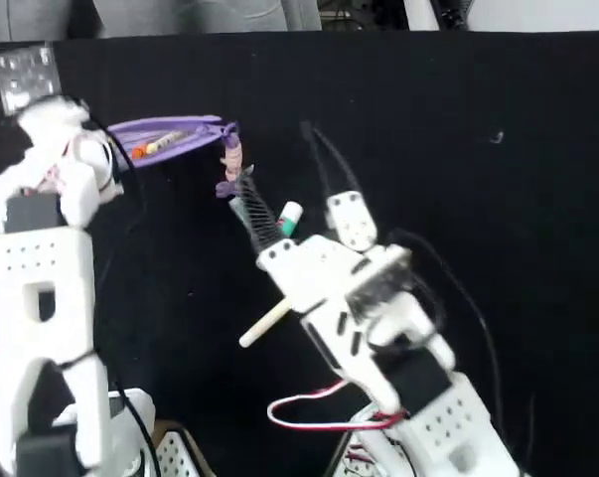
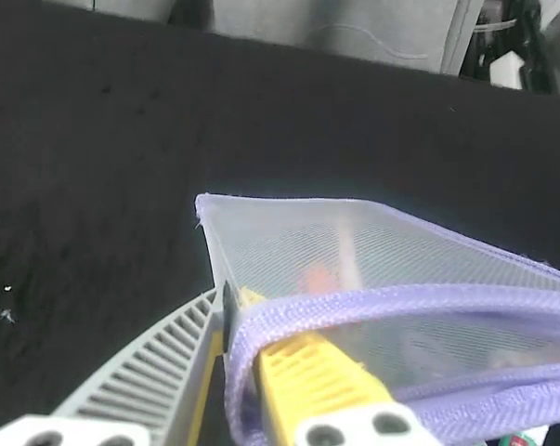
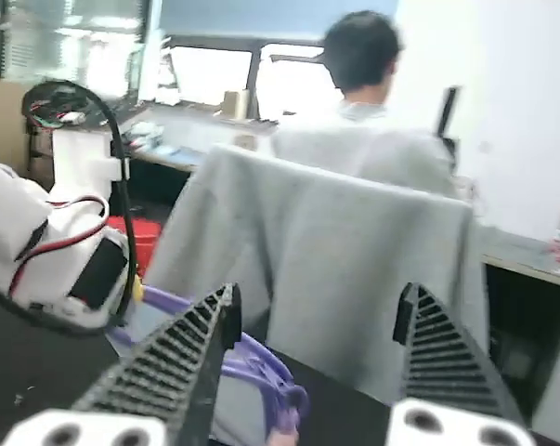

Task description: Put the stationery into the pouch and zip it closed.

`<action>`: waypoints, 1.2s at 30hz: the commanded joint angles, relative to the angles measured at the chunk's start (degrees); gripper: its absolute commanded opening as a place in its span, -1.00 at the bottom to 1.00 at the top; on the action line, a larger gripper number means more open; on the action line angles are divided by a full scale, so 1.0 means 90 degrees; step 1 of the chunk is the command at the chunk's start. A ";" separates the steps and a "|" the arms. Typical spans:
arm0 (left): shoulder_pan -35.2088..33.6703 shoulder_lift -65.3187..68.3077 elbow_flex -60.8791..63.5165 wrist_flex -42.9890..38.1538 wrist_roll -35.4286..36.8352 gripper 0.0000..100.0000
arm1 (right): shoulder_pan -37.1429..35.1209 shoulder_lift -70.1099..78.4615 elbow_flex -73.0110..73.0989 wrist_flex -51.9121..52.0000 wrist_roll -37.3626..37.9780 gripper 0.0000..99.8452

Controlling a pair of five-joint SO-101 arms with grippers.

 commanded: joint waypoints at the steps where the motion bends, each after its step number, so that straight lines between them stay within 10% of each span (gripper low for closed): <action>1: -0.0122 0.0557 -0.1011 0.0342 0.0039 -0.94 | 0.0234 -0.0435 -0.0317 0.0899 0.0039 -0.48; 12: -0.0112 0.0860 -0.1060 0.0303 0.0029 -0.94 | 0.1211 -0.0454 -0.0181 0.3233 0.0059 -0.48; 36: -0.0493 0.0860 -0.0200 -0.0283 0.0029 -0.94 | 0.2227 0.1832 -0.0454 0.3243 -0.1377 -0.48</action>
